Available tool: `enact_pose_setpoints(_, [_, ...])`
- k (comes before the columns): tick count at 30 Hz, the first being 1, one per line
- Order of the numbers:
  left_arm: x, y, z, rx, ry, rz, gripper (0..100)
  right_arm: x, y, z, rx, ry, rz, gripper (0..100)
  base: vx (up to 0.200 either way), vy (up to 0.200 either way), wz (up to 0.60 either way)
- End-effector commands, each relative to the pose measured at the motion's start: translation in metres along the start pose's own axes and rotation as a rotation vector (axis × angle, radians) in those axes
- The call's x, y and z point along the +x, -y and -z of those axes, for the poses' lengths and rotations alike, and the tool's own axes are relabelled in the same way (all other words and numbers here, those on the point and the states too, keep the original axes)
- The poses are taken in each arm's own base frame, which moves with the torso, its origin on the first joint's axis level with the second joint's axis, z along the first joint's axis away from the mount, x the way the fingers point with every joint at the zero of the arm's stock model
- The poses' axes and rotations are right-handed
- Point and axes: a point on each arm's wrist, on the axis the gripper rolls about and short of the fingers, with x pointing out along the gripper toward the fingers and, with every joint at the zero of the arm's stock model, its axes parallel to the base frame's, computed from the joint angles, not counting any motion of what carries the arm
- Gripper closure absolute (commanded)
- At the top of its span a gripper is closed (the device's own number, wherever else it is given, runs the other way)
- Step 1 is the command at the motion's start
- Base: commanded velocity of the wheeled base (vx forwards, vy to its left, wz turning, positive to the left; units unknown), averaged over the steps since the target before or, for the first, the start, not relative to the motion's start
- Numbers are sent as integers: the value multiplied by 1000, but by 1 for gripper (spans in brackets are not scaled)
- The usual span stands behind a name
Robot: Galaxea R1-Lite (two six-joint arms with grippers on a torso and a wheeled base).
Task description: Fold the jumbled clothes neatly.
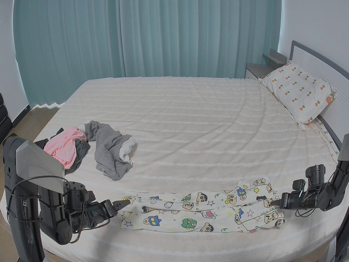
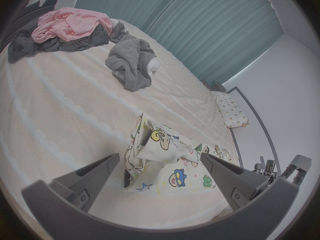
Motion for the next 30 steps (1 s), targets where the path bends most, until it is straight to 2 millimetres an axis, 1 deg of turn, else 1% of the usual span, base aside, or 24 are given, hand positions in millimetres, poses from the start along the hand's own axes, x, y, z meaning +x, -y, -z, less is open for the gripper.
enact_pose_setpoints(1, [0,1,-1,4,14,11,0,-2,-2,-8,-25,52,-8,100,0,0,0])
enact_pose_setpoints(8, [0,1,-1,4,14,11,0,11,6,1,-8,1,36,100,0,0,0])
enact_pose_setpoints(11, [0,1,-2,4,17,10,0,21,17,4,3,-5,86,100,0,0,0])
enact_pose_setpoints(12, [0,1,-2,4,19,7,0,23,18,4,2,-4,88,0,0,0,0])
enact_pose_setpoints(17, [1,1,-3,5,41,-13,0,28,22,7,4,-15,92,0,0,0,0])
enact_pose_setpoints(22, [12,4,-5,62,97,-50,0,20,21,4,-2,25,92,0,0,0,0])
enact_pose_setpoints(26, [22,16,1,119,80,-20,0,-3,12,3,-9,88,81,0,0,0,0])
enact_pose_setpoints(27, [22,16,1,119,80,-20,0,-3,12,3,-9,88,81,0,0,0,0])
enact_pose_setpoints(29, [35,13,1,183,38,-52,0,-17,3,6,-1,122,67,0,0,0,0])
enact_pose_setpoints(30, [38,12,0,193,28,-64,0,-19,1,6,10,134,60,0,0,0,0])
